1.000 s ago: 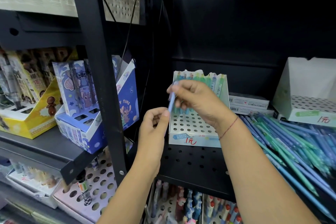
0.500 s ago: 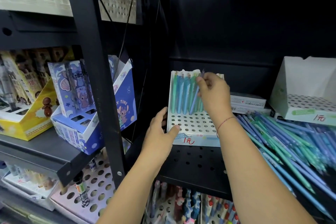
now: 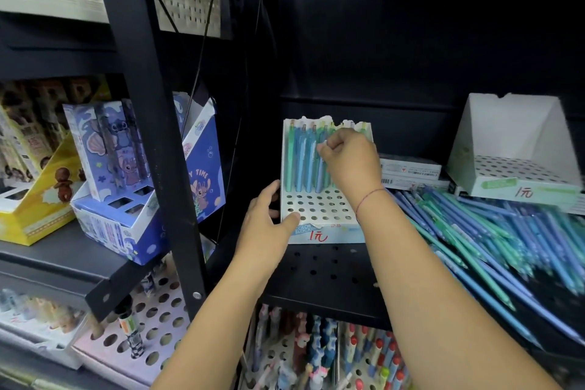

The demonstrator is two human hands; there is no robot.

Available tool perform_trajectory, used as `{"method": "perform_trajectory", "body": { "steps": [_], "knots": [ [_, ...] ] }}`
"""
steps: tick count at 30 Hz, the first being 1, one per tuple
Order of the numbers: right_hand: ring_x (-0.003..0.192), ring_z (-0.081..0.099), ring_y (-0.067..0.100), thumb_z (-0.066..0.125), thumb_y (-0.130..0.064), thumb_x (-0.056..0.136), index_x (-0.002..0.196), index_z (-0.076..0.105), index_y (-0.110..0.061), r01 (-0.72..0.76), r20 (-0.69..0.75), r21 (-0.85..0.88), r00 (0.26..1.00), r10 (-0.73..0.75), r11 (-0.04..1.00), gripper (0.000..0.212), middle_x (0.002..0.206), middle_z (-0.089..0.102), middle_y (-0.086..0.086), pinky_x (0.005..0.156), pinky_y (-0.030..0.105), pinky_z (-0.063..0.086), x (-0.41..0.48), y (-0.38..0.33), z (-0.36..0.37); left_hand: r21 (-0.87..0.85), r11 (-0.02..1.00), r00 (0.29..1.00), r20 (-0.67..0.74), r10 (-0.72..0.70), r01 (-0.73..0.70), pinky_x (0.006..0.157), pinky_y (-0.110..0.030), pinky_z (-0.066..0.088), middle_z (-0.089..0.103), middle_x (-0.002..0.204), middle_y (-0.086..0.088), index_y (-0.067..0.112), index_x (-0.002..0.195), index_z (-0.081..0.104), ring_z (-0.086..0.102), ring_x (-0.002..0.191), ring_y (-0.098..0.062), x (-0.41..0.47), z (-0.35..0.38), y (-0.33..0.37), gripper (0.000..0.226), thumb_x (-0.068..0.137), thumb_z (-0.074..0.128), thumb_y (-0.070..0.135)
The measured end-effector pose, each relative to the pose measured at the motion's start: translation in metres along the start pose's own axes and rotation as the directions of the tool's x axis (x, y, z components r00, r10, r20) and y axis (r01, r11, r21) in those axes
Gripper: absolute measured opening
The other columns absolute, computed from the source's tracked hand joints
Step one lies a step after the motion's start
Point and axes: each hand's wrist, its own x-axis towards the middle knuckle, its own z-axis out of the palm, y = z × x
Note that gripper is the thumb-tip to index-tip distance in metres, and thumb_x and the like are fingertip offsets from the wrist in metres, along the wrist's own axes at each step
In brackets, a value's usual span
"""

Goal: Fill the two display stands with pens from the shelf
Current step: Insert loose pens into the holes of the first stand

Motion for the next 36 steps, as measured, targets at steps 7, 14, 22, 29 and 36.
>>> {"method": "perform_trajectory", "body": {
  "steps": [7,14,22,29,36],
  "knots": [
    [0.065,0.060,0.019,0.070,-0.038,0.084,0.093,0.070,0.001,-0.090,0.276,-0.190,0.951,0.141,0.978,0.040,0.076,0.069,0.010,0.056,0.029,0.052,-0.009,-0.003,-0.087,-0.009,1.000,1.000,0.007,0.007,-0.007,0.088,-0.031,0.050,0.052,0.129,0.002,0.041,0.143,0.034,0.056,0.111,-0.012,0.001,0.000,-0.002,0.061,0.092,0.061,0.020],
    [0.049,0.054,0.009,0.075,-0.032,0.080,0.078,0.070,-0.009,-0.075,0.454,-0.508,0.823,0.341,0.858,0.024,0.064,0.068,0.004,0.048,0.019,0.043,-0.061,0.053,-0.161,-0.007,1.000,1.000,-0.005,0.025,-0.025,0.074,-0.025,0.043,0.055,0.124,0.001,0.039,0.145,0.033,0.056,0.103,-0.010,0.005,0.002,-0.006,0.062,0.093,0.061,0.020],
    [0.048,0.053,0.006,0.073,-0.034,0.083,0.079,0.071,-0.006,-0.068,0.434,-0.629,0.796,0.423,0.774,0.028,0.054,0.062,-0.007,0.045,0.012,0.038,-0.083,0.078,-0.164,-0.020,0.999,0.999,0.010,0.050,-0.049,0.087,-0.032,0.042,0.054,0.128,0.005,0.039,0.145,0.034,0.052,0.110,-0.012,0.007,0.003,-0.009,0.061,0.093,0.060,0.018],
    [0.033,0.029,0.010,0.063,-0.030,0.089,0.057,0.048,-0.012,-0.087,0.385,-0.680,0.803,0.455,0.728,0.039,0.046,0.039,-0.002,0.046,0.019,0.035,-0.078,0.081,-0.147,-0.026,0.998,0.999,0.018,0.051,-0.050,0.093,-0.035,0.045,0.052,0.131,0.002,0.039,0.144,0.034,0.051,0.113,-0.013,0.007,0.003,-0.008,0.061,0.093,0.060,0.017],
    [0.037,0.029,0.012,0.053,-0.059,0.088,0.052,0.040,-0.014,-0.044,0.396,-0.708,0.802,0.447,0.705,0.059,0.046,0.040,-0.002,0.046,0.023,0.033,-0.068,0.069,-0.124,-0.027,0.999,0.998,0.032,0.045,-0.044,0.098,-0.039,0.046,0.052,0.133,0.001,0.040,0.144,0.033,0.052,0.117,-0.016,0.006,0.002,-0.008,0.062,0.093,0.060,0.019]
  ]
}}
